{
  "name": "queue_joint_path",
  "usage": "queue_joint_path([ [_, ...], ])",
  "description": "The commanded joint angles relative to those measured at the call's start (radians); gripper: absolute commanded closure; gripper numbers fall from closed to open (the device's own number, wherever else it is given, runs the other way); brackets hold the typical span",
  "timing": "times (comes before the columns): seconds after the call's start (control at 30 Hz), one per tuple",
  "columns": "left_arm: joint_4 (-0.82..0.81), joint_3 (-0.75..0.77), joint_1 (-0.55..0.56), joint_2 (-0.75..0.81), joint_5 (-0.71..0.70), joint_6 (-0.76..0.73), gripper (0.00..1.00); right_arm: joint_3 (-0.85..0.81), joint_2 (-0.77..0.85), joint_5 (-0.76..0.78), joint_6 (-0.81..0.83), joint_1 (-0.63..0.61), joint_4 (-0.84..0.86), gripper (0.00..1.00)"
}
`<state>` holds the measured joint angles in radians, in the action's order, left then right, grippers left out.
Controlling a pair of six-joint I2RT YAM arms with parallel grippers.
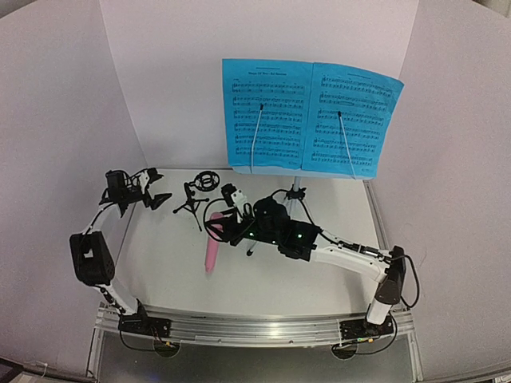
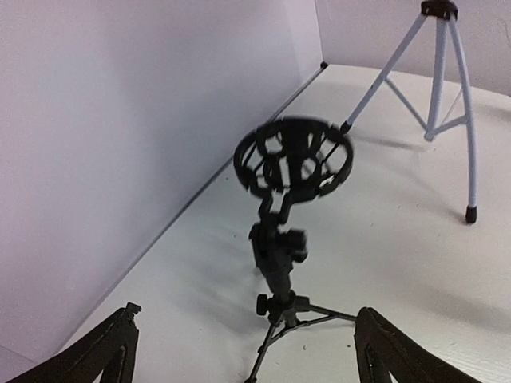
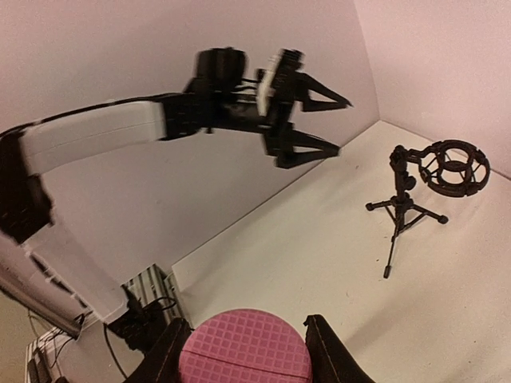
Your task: Pack up the instrument practice props
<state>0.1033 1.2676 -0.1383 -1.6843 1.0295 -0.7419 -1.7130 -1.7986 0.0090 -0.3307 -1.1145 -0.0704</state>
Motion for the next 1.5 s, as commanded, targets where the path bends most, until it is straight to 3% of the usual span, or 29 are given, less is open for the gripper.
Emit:
queue_joint_path([
  [0.0, 0.612, 0.155, -0.003, 0.137, 0.202, -0.161, 0.14, -0.124, -0.09, 0.204, -0.036, -0.037, 0.035, 1.0],
  [0.1, 1.22, 0.235, -0.001, 0.15, 0.311, -0.666, 0.13, -0.187, -0.156, 0.265, -0.034, -0.047, 0.052, 1.0],
  [0.17, 1.542, 0.228, 0.01, 0.153, 0.329, -0.906, 0.12, -0.211, -0.187, 0.277, -0.032, -0.047, 0.073, 1.0],
  [0.27, 1.605, 0.159, 0.033, 0.189, 0.355, -0.857, 0.1, -0.225, -0.224, 0.263, -0.031, -0.047, 0.155, 1.0],
  [0.43, 1.601, 0.119, 0.11, 0.219, 0.349, -0.801, 0.05, -0.287, -0.284, 0.234, -0.047, -0.047, 0.196, 1.0],
  [0.5, 1.529, 0.101, 0.14, 0.242, 0.327, -0.694, 0.05, -0.307, -0.301, 0.231, -0.039, -0.047, 0.213, 1.0],
  [0.57, 1.314, 0.055, 0.181, 0.282, 0.279, -0.423, 0.06, -0.326, -0.318, 0.235, -0.023, -0.047, 0.234, 1.0],
  [0.67, 0.831, -0.091, 0.228, 0.409, 0.144, 0.019, 0.14, -0.359, -0.353, 0.229, -0.003, -0.047, 0.289, 1.0],
  [0.73, 0.654, -0.152, 0.235, 0.462, 0.092, 0.169, 0.2, -0.39, -0.377, 0.22, 0.009, -0.047, 0.307, 1.0],
  [0.87, 0.729, -0.116, 0.234, 0.431, 0.084, 0.126, 0.19, -0.416, -0.389, 0.2, 0.011, -0.047, 0.315, 1.0],
  [1.0, 0.645, -0.145, 0.234, 0.441, 0.059, 0.166, 0.21, -0.421, -0.398, 0.179, -0.021, -0.047, 0.317, 1.0],
  [1.2, 0.619, -0.158, 0.236, 0.43, 0.056, 0.165, 0.51, -0.423, -0.402, 0.173, -0.046, -0.046, 0.327, 1.0],
  [1.37, 0.612, -0.154, 0.237, 0.432, 0.064, 0.2, 0.97, -0.414, -0.407, 0.167, -0.065, -0.04, 0.33, 1.0],
  [1.47, 0.6, -0.162, 0.238, 0.436, 0.06, 0.304, 1.0, -0.399, -0.403, 0.152, -0.083, -0.03, 0.332, 1.0],
])
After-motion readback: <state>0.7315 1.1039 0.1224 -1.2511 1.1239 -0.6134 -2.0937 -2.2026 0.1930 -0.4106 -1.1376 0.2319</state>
